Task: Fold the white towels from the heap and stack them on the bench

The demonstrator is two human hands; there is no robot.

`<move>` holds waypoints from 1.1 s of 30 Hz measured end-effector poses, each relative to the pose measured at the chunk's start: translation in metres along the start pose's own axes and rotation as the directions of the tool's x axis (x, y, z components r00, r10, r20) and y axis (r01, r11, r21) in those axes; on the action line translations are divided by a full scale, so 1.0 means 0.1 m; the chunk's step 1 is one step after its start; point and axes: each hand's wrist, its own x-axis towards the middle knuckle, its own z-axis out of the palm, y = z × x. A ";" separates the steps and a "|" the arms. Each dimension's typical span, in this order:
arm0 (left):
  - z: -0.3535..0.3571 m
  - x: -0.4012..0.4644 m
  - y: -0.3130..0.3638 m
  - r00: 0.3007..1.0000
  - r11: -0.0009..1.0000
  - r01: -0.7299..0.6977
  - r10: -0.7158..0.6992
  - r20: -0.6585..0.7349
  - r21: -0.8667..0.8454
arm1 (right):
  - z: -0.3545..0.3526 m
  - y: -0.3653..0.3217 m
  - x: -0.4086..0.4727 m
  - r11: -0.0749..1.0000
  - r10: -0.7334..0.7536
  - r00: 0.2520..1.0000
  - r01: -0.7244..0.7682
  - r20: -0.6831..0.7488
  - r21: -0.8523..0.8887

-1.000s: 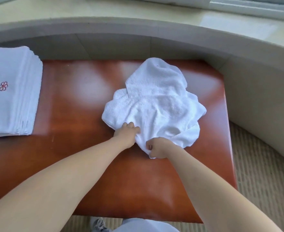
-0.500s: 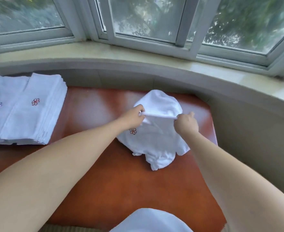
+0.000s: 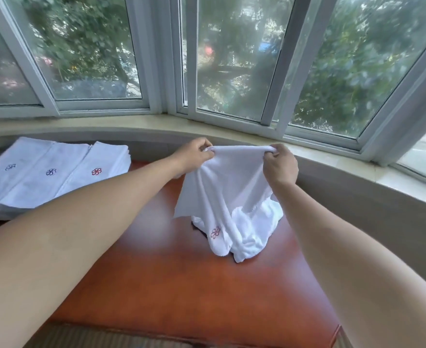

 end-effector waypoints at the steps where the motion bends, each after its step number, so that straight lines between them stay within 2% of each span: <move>1: -0.07 -0.11 -0.03 1.000 1.000 0.002 -0.002 0.005 0.014 | -0.02 -0.03 -0.09 0.999 -0.024 1.000 0.024 -0.007 -0.022; 4: -0.29 -0.40 -0.14 0.998 0.995 0.040 -0.043 0.034 0.091 | -0.06 -0.12 -0.37 0.984 -0.115 0.989 0.127 0.098 -0.125; 7: -0.62 -0.70 -0.23 0.976 0.958 0.154 -0.186 0.115 0.240 | -0.04 -0.26 -0.51 0.966 -0.132 0.930 0.199 0.343 -0.167; 8: -0.75 -0.79 -0.23 0.958 0.934 0.192 -0.245 0.150 0.302 | -0.02 -0.33 -0.56 0.976 -0.086 0.874 0.170 0.478 -0.135; 9: -0.89 -0.87 -0.23 0.934 0.907 0.230 -0.307 0.181 0.352 | 0.02 -0.39 -0.61 0.988 -0.017 0.781 0.108 0.624 -0.107; 11: -1.14 -0.98 -0.23 0.892 0.868 0.308 -0.405 0.198 0.389 | 0.12 -0.50 -0.70 0.987 0.143 0.527 -0.017 0.838 -0.158; 12: -1.26 -1.00 -0.23 0.885 0.860 0.335 -0.427 0.183 0.386 | 0.17 -0.55 -0.75 0.979 0.199 0.414 -0.054 0.888 -0.195; 13: -1.35 -1.00 -0.23 0.892 0.861 0.343 -0.424 0.158 0.376 | 0.24 -0.59 -0.78 0.974 0.228 0.334 -0.086 0.914 -0.211; 15: -1.42 -0.92 -0.22 0.938 0.882 0.294 -0.341 0.068 0.370 | 0.37 -0.66 -0.78 0.966 0.246 0.264 -0.141 0.933 -0.215; 17: -1.33 -0.74 -0.27 0.978 0.891 0.206 -0.205 -0.046 0.404 | 0.50 -0.65 -0.73 0.953 0.275 0.260 -0.200 0.926 -0.227; 20: -0.92 -0.38 -0.52 0.979 0.878 0.162 -0.086 -0.184 0.451 | 0.71 -0.37 -0.58 0.923 0.347 0.296 -0.278 0.890 -0.267; 23: -0.34 -0.10 -0.98 0.983 0.846 0.157 -0.084 -0.164 0.510 | 1.01 0.24 -0.42 0.868 0.481 0.344 -0.319 0.807 -0.381; 26: 0.20 -0.20 -1.64 0.965 0.853 0.246 -0.258 -0.037 0.461 | 1.36 0.94 -0.39 0.791 0.609 0.393 -0.240 0.689 -0.563; 28: 0.46 -0.46 -2.11 0.918 0.839 0.338 -0.395 0.049 0.425 | 1.60 1.31 -0.45 0.754 0.644 0.404 -0.190 0.650 -0.629; 30: 0.61 -0.79 -2.54 0.836 0.784 0.460 -0.541 0.096 0.417 | 1.84 1.53 -0.52 0.754 0.650 0.383 -0.215 0.656 -0.621; 33: 0.68 -1.25 -3.04 0.694 0.672 0.626 -0.712 0.112 0.394 | 2.24 1.62 -0.62 0.805 0.584 0.373 -0.152 0.721 -0.574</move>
